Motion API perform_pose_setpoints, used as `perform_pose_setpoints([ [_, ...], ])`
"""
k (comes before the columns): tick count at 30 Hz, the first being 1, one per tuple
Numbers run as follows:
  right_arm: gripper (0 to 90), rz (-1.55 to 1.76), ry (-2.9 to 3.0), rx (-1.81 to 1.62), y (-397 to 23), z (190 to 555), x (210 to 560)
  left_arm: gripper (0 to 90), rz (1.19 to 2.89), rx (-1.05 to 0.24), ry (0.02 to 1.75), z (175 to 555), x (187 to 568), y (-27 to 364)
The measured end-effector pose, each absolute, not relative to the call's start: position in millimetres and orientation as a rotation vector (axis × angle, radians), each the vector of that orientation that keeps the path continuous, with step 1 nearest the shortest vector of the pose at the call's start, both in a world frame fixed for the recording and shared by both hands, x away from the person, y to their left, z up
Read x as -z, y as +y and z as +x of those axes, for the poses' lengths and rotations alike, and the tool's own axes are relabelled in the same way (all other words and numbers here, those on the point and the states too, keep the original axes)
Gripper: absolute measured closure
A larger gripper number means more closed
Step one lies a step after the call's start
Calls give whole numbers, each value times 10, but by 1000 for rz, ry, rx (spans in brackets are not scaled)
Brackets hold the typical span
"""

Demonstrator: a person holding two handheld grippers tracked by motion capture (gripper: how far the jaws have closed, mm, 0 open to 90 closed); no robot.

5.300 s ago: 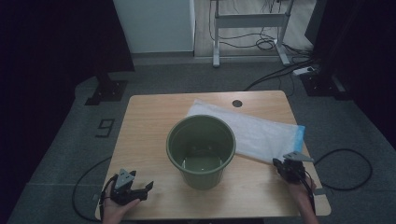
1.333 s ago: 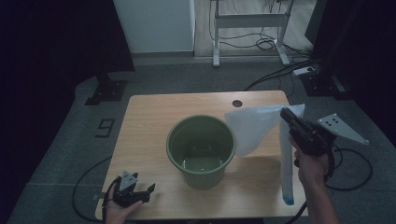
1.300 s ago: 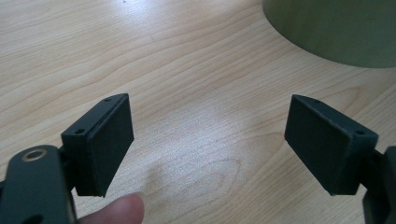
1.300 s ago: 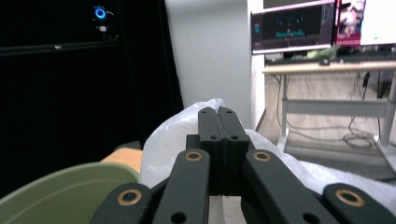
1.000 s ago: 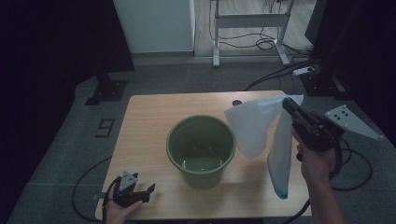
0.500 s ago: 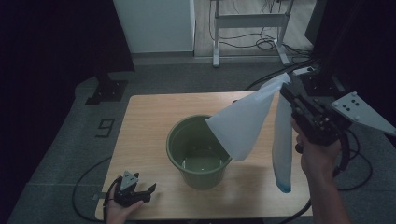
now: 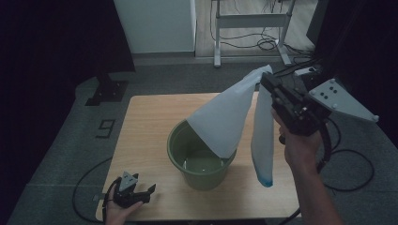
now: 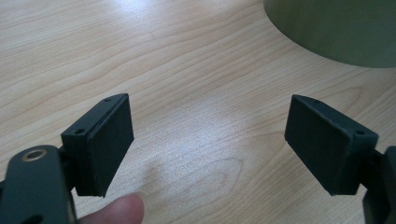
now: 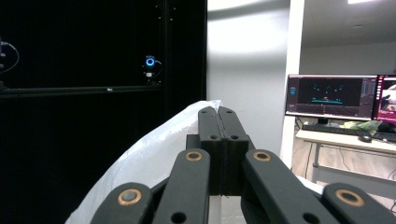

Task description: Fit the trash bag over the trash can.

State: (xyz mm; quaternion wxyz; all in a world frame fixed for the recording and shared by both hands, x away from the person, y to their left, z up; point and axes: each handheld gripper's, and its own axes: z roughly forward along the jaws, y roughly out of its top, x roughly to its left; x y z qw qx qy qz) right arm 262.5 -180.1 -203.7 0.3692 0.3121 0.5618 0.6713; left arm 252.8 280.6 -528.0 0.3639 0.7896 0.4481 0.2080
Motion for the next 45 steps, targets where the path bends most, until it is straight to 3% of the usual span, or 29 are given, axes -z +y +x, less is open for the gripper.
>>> perform_pose_setpoints([
  [13, 892, 829, 1528, -1692, -1676, 2714, 2438, 150, 2047, -533, 1151, 2528, 5293, 2794],
  [23, 891, 888, 1600, -1721, -1652, 2705, 3028, 150, 2066, -536, 1147, 2527, 5306, 2776],
  [35, 891, 899, 1718, -1662, -1407, 2734, 3496, 150, 2070, -540, 1146, 2525, 5313, 2772],
  [45, 891, 942, 1714, -1623, -1414, 2781, 3627, 150, 2055, -552, 1128, 2501, 5243, 2740],
])
